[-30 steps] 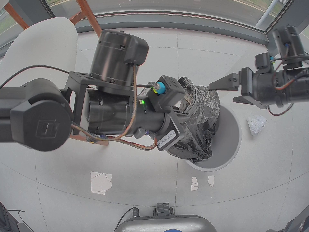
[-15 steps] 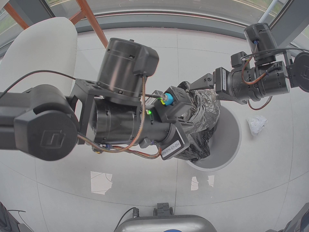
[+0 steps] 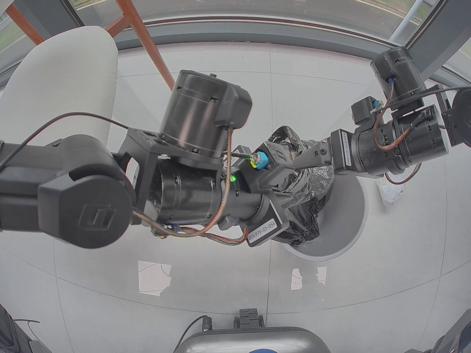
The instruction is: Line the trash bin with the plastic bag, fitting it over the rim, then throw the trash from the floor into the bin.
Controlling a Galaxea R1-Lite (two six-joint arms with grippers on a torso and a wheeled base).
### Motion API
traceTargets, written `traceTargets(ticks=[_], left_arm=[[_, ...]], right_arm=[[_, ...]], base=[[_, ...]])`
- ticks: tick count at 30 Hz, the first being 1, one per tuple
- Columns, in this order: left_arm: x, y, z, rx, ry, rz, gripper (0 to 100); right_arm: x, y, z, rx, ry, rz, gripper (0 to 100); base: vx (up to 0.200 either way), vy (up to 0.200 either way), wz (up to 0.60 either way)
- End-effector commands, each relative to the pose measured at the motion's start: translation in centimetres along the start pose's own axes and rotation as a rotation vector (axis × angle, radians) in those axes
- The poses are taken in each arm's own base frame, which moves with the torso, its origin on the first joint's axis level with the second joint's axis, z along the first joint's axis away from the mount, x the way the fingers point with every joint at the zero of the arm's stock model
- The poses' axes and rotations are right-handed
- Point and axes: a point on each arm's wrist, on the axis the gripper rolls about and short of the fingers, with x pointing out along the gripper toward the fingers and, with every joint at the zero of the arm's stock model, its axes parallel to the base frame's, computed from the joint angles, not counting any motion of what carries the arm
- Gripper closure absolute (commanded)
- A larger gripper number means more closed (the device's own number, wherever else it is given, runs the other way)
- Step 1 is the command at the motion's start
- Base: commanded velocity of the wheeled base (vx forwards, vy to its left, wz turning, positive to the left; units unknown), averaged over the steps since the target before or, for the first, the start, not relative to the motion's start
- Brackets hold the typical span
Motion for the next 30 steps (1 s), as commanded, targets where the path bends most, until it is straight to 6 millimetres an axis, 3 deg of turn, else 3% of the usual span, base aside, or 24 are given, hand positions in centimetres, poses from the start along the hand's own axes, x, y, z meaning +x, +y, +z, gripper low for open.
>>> traceTargets(ticks=[1,30], left_arm=[[0.1,0.0,0.0,0.0,0.001,0.001,100],[-0.3,0.1,0.5,0.001,-0.004,0.029,100]], right_arm=[[-0.5,-0.2,-0.5,-0.01,0.007,-0.004,0],[1.7,-0.8,-0.8,-0.079,0.036,-0.075,0]], base=[[0.0,0.0,0.0],[0.0,0.0,0.0]])
